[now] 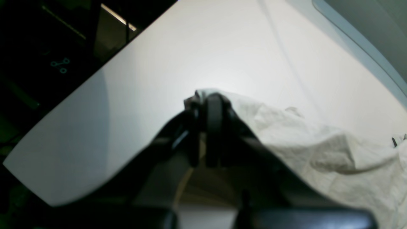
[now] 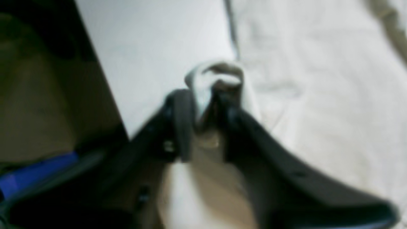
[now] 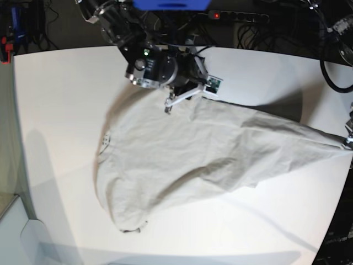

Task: Layout the t-shirt on the table in an organized manner, then fold the t-shirt properly
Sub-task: 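Lift the held fabric with the right gripper and move it toward the shirt's center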

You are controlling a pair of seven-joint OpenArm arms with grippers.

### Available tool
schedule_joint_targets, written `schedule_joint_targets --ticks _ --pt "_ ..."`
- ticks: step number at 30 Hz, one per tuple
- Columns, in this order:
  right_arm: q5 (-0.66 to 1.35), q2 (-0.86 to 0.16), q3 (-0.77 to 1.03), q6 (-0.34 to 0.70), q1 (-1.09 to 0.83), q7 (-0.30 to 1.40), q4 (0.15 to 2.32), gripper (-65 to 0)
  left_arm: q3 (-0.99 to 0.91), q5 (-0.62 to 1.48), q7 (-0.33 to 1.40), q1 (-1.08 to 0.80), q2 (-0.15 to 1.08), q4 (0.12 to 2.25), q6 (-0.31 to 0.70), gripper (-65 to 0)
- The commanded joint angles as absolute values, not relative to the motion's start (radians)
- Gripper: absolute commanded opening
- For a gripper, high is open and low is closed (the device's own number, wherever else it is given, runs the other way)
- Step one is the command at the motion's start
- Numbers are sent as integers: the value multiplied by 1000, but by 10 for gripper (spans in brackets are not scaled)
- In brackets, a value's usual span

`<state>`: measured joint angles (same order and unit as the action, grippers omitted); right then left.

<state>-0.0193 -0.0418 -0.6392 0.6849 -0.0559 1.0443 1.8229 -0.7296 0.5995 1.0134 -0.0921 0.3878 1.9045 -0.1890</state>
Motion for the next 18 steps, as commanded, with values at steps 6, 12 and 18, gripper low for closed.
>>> schedule_joint_targets --ticks 6,12,18 --pt "-7 -99 -642 698 -30 1017 1848 -294 -737 604 989 -79 409 1919 -194 -645" --pt "-7 -120 -499 698 -27 1023 1922 -307 -734 604 987 -79 409 1917 -194 -645" --pt "-7 -145 -400 698 -28 1023 1951 -303 -734 604 987 -79 409 1917 -196 -645"
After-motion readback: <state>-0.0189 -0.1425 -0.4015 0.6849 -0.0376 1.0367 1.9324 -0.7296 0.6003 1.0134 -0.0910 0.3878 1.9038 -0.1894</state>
